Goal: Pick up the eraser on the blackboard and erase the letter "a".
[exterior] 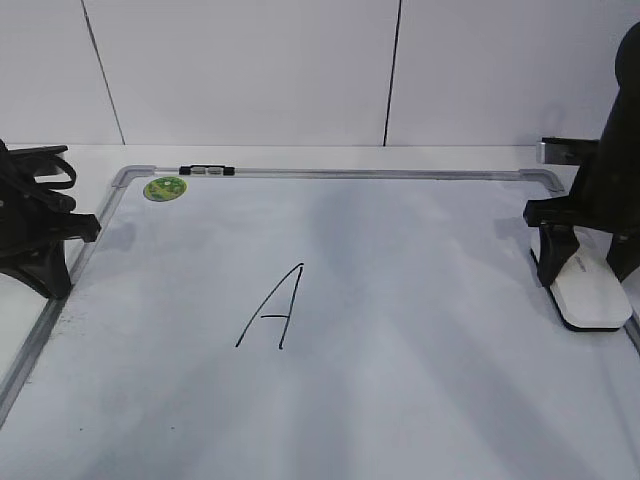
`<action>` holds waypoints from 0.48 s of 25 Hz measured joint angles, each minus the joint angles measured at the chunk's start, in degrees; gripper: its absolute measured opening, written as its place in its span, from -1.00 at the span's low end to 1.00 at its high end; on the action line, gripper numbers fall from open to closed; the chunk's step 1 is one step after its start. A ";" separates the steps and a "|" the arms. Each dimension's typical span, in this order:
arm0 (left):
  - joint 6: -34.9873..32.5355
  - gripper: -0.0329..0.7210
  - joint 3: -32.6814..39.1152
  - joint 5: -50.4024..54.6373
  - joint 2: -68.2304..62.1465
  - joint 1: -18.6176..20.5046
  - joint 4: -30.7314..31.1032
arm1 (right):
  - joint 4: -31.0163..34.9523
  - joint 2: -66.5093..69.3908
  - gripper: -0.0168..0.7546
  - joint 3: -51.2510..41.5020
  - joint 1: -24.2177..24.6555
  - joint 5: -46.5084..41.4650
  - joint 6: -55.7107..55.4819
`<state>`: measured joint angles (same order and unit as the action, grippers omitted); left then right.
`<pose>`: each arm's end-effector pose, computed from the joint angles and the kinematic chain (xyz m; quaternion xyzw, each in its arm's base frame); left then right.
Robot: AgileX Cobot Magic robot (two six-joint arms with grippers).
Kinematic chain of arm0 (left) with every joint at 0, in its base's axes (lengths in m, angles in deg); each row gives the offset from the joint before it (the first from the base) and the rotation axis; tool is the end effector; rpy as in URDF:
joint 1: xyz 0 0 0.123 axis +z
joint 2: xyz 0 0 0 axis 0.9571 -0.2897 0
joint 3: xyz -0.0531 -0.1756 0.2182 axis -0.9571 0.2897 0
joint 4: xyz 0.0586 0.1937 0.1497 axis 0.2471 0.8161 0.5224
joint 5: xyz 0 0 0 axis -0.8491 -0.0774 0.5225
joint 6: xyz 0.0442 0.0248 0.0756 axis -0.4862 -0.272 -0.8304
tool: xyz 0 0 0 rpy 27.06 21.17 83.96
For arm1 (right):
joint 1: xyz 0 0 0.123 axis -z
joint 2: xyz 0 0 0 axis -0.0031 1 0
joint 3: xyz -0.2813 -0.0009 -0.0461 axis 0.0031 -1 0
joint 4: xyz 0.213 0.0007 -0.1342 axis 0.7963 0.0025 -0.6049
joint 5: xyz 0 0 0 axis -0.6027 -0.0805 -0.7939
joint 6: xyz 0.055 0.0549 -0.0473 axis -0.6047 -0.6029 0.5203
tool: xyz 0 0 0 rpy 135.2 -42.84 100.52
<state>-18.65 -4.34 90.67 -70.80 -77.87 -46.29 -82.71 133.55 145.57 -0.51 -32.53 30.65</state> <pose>0.3676 -0.0408 0.1521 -0.0160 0.9976 -0.0610 0.0270 0.3890 0.0088 0.1812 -0.0076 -0.9988 -0.0219 0.0422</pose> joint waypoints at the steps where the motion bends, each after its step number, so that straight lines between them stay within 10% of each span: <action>1: 0.00 -0.87 0.00 -0.12 0.00 0.00 0.00 | 0.00 0.00 0.48 0.00 0.00 0.09 0.00; 12: 0.00 -0.87 0.00 -0.41 0.00 0.00 0.00 | -0.46 0.09 0.57 0.00 0.00 0.13 0.08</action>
<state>-18.65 -4.34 90.26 -70.80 -77.87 -46.29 -83.17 133.65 145.57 -0.51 -32.41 30.73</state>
